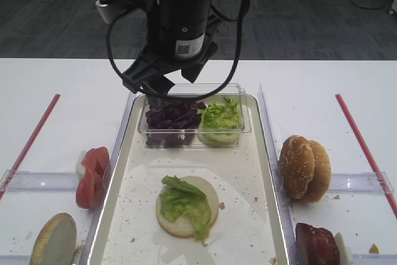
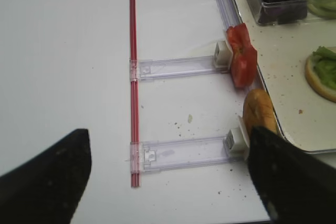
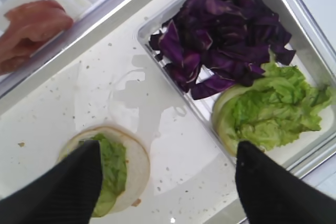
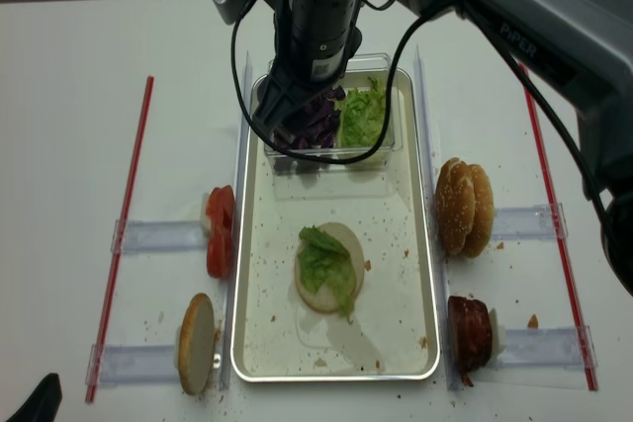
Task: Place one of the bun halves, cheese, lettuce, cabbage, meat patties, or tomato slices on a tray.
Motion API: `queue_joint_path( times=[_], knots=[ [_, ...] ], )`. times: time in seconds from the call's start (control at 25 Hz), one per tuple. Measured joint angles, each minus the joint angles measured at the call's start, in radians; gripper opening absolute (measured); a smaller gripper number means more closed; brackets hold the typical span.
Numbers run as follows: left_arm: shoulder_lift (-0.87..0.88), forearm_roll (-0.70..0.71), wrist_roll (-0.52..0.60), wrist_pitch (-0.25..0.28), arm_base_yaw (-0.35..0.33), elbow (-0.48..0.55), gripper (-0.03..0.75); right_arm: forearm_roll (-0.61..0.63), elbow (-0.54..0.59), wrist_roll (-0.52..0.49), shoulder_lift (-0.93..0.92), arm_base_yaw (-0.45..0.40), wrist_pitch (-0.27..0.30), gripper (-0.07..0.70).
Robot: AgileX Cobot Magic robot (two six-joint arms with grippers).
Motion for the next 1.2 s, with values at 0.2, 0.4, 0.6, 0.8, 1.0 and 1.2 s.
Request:
queue_joint_path(
  times=[0.2, 0.4, 0.6, 0.8, 1.0, 1.2],
  knots=[
    [0.000, 0.000, 0.000, 0.000, 0.000, 0.000, 0.564, -0.081, 0.000, 0.016, 0.000, 0.000, 0.001, 0.548],
    [0.000, 0.000, 0.000, 0.000, 0.000, 0.000, 0.564, -0.115, 0.000, 0.027, 0.000, -0.018, 0.001, 0.547],
    [0.000, 0.000, 0.000, 0.000, 0.000, 0.000, 0.564, -0.074, 0.000, 0.032, 0.000, -0.119, 0.001, 0.547],
    [0.000, 0.000, 0.000, 0.000, 0.000, 0.000, 0.564, -0.058, 0.000, 0.033, 0.000, -0.232, 0.001, 0.546],
    [0.000, 0.000, 0.000, 0.000, 0.000, 0.000, 0.564, -0.044, 0.000, 0.039, 0.000, -0.343, 0.001, 0.546],
    [0.000, 0.000, 0.000, 0.000, 0.000, 0.000, 0.564, -0.032, 0.000, 0.044, 0.000, -0.469, 0.001, 0.546]
  ],
)
